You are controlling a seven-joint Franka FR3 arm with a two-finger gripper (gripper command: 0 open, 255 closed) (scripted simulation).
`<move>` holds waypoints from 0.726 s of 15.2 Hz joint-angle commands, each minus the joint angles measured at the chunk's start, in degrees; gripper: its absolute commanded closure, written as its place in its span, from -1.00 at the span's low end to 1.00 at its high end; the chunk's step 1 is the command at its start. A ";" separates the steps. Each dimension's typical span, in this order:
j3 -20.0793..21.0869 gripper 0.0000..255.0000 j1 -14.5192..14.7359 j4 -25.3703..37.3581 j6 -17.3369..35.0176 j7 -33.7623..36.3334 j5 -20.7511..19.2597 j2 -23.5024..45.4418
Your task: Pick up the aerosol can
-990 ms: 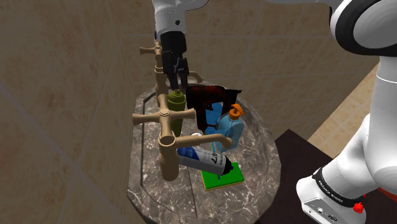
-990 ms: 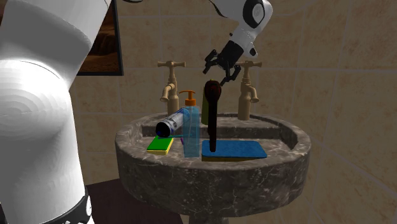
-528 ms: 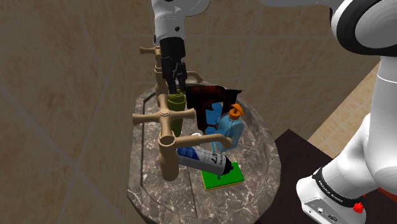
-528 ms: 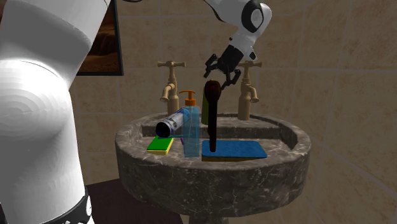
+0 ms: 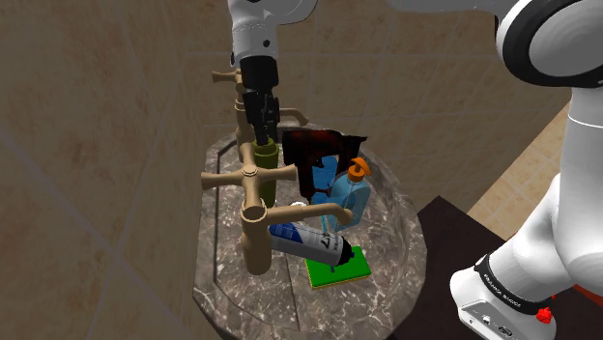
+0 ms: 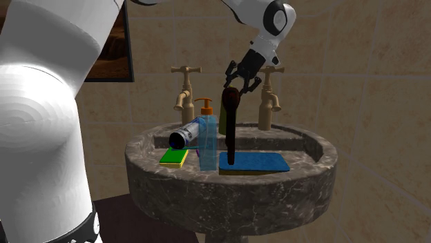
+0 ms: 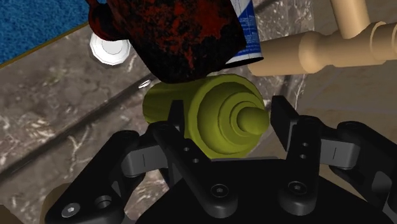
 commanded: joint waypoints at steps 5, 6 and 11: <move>0.05 1.00 0.08 -1.88 -1.02 0.81 0.15 -0.20; 0.10 1.00 0.03 -1.22 -1.69 1.08 0.19 -0.25; 0.34 1.00 -0.24 2.43 -5.13 2.49 0.45 -0.29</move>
